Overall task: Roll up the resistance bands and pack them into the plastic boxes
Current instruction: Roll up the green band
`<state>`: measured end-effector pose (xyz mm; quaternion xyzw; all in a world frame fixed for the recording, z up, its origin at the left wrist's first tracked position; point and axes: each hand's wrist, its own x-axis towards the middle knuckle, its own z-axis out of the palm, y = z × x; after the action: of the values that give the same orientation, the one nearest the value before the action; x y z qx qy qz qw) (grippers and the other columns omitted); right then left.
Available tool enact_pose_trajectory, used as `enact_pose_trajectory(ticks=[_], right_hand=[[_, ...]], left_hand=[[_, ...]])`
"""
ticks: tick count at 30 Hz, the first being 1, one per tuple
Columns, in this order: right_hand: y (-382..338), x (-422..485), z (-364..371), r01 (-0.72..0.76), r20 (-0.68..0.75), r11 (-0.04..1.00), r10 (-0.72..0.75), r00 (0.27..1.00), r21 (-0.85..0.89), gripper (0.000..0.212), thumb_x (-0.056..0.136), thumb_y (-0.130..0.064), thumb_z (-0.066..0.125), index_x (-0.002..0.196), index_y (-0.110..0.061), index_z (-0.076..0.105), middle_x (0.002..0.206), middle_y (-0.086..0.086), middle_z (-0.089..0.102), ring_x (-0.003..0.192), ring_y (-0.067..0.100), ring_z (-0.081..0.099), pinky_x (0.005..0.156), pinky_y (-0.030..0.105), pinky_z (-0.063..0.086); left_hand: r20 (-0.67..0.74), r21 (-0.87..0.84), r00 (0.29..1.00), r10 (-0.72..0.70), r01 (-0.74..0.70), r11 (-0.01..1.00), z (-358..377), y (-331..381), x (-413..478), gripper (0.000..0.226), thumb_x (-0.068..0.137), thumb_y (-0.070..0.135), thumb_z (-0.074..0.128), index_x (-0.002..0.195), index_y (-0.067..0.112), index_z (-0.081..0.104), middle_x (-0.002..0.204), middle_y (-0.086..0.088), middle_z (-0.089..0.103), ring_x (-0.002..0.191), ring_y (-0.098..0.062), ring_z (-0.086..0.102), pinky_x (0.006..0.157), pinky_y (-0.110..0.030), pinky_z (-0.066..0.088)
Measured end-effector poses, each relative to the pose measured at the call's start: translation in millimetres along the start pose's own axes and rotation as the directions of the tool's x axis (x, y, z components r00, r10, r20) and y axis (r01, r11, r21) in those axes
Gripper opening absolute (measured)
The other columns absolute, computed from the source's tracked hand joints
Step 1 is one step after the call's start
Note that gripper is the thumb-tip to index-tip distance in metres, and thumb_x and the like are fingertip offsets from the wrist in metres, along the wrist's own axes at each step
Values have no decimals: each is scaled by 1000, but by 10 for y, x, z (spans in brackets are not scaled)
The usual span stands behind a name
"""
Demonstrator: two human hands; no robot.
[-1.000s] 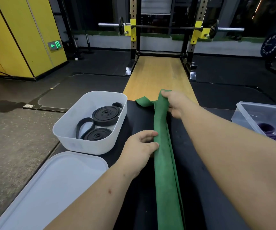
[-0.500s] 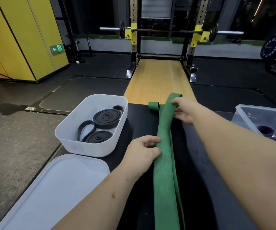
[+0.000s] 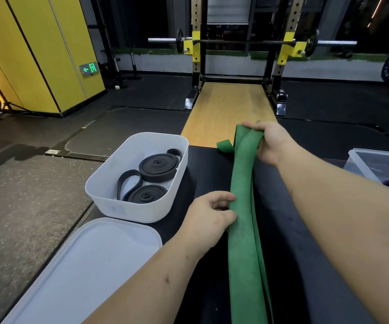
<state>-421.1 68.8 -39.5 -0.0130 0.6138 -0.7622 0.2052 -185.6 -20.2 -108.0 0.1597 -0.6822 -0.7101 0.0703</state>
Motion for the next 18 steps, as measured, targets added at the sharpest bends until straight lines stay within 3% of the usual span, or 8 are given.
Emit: enact_pose_trajectory(ticks=[3, 4, 6, 8, 10, 13, 15, 18], right_hand=[[23, -29, 67, 158, 65, 987, -157, 986, -18, 36, 100, -7, 44, 107, -13, 78, 122, 15, 66, 98, 26, 64, 85, 36, 59], [53, -23, 49, 172, 70, 984, -169, 983, -40, 35, 99, -6, 45, 104, -12, 79, 117, 16, 66, 93, 26, 64, 79, 36, 59], [93, -31, 4, 145, 53, 980, -139, 989, -140, 22, 94, -10, 56, 103, -5, 76, 103, 18, 68, 80, 27, 68, 66, 32, 60], [132, 4, -60, 35, -41, 971, -46, 998, -238, 29, 85, -21, 71, 106, -2, 71, 97, 15, 73, 82, 27, 71, 76, 37, 62], [93, -1, -161, -55, -127, 983, 32, 991, -178, 27, 91, -28, 69, 104, -4, 67, 91, 9, 73, 82, 25, 70, 85, 41, 61], [-59, -23, -256, -81, -138, 995, 89, 986, 61, 40, 95, -31, 60, 121, -2, 66, 110, 17, 71, 95, 36, 73, 67, 52, 63], [-170, -66, -216, -1, -52, 994, 6, 999, 105, 36, 97, -28, 55, 117, -2, 71, 110, 19, 65, 96, 38, 68, 63, 54, 62], [-211, -99, -65, 168, 40, 985, -169, 985, 31, 32, 94, -21, 50, 98, -6, 79, 105, 18, 71, 95, 36, 66, 82, 56, 61]], left_hand=[[-22, 35, 1000, 17, -16, 999, -2, -17, -12, 32, 86, -3, 68, 107, 20, 74, 103, -3, 76, 86, -20, 74, 74, -29, 61], [-18, 67, 1000, 19, -18, 998, 9, -32, -22, 32, 85, -1, 69, 106, 22, 75, 101, 0, 76, 87, -21, 74, 77, -29, 62], [-2, 110, 1000, 15, -14, 994, 32, -45, -51, 33, 84, 0, 68, 105, 24, 75, 92, 6, 75, 83, -16, 74, 75, -26, 61], [-2, 137, 1000, 6, -6, 991, 32, -45, -55, 33, 83, 2, 67, 106, 24, 75, 90, 5, 76, 84, -18, 74, 78, -29, 62], [6, 153, 1000, 1, -2, 988, 34, -37, -50, 34, 82, 4, 66, 106, 26, 75, 94, 1, 78, 88, -23, 75, 82, -36, 63], [18, 173, 1000, 8, -11, 985, 34, -22, -61, 35, 85, 3, 64, 108, 26, 75, 94, 2, 78, 88, -23, 75, 81, -35, 63], [12, 170, 1000, 24, -25, 985, 27, -7, -56, 35, 86, 1, 65, 110, 25, 75, 95, 2, 78, 90, -23, 74, 80, -31, 62], [0, 172, 999, 32, -31, 985, 11, -16, -51, 34, 87, 3, 67, 111, 26, 74, 97, 0, 77, 90, -23, 74, 78, -27, 62]])
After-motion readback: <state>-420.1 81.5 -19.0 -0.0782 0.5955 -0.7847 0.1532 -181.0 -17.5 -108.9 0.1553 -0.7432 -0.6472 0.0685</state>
